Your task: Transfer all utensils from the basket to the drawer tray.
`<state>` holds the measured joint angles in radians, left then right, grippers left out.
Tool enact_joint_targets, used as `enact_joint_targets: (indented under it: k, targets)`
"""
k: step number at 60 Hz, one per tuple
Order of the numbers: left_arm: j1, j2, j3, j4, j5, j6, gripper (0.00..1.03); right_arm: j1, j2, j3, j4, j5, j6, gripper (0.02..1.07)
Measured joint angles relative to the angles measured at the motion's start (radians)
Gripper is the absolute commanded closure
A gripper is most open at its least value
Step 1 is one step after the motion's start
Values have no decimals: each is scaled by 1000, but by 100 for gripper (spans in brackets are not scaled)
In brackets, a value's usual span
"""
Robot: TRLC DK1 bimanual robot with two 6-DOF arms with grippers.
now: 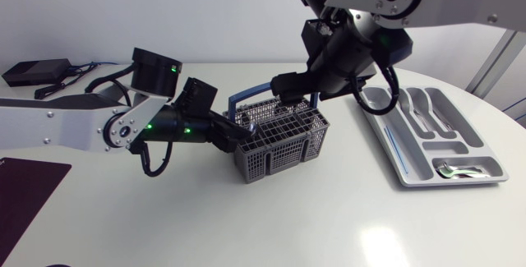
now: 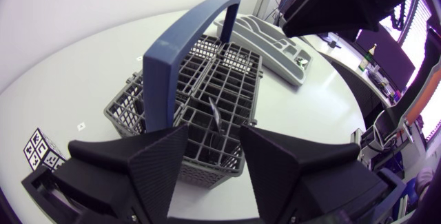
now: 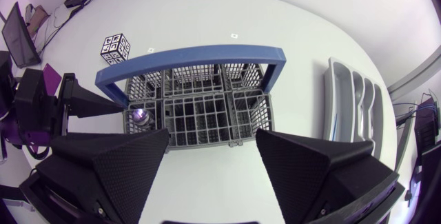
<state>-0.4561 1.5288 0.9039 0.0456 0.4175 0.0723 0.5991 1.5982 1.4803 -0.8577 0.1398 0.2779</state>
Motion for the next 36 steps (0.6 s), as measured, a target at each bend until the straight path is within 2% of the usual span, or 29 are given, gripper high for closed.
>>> enact_joint_targets:
  k: [11, 23, 36]
  targets:
    - [-19, 35, 27, 14, -47, -35, 53, -46, -40, -80, 44, -58, -29, 9]
    - [-24, 85, 70, 29, -84, -69, 53, -53, -58, -137, 80, -74, -40, 7]
    - [-44, 102, 79, 65, -129, -77, 65, -65, -60, -177, 100, -84, -43, 7]
